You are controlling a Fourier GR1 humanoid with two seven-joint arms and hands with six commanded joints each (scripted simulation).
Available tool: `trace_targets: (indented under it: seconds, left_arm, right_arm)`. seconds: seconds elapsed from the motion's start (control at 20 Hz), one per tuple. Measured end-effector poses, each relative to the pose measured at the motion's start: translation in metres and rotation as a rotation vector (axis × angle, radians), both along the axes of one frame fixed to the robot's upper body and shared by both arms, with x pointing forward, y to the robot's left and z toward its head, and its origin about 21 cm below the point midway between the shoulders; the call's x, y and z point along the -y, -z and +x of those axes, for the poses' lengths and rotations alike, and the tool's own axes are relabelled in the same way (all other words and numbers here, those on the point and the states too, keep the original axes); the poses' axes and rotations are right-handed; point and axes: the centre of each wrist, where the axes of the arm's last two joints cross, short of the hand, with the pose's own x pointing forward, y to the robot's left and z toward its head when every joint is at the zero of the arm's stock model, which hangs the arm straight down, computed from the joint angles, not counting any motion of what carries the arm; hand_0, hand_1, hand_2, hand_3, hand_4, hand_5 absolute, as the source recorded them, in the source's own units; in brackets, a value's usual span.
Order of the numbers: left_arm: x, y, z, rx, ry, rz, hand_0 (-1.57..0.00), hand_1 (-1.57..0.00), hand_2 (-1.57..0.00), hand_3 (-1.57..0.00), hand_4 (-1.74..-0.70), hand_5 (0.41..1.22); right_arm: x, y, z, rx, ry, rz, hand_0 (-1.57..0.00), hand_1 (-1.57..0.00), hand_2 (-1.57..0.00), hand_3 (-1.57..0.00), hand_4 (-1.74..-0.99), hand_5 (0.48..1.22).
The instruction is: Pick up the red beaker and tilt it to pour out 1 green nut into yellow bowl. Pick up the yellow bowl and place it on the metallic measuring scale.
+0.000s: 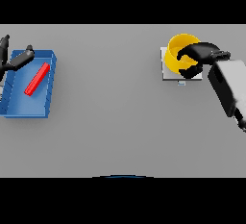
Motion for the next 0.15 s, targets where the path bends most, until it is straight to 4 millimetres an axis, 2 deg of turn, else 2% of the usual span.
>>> trace_targets:
  seconds: [0.15]
  left_arm:
    - [-0.0012, 0.0029, 0.0, 0.003, -0.014, -0.013, 0.0, 0.0, 0.0, 0.0, -0.82, 0.734]
  right_arm:
    - [-0.004, 0.0007, 0.0006, -0.011, -0.016, -0.012, -0.05, -0.05, -0.12, -0.35, -1.308, 0.733]
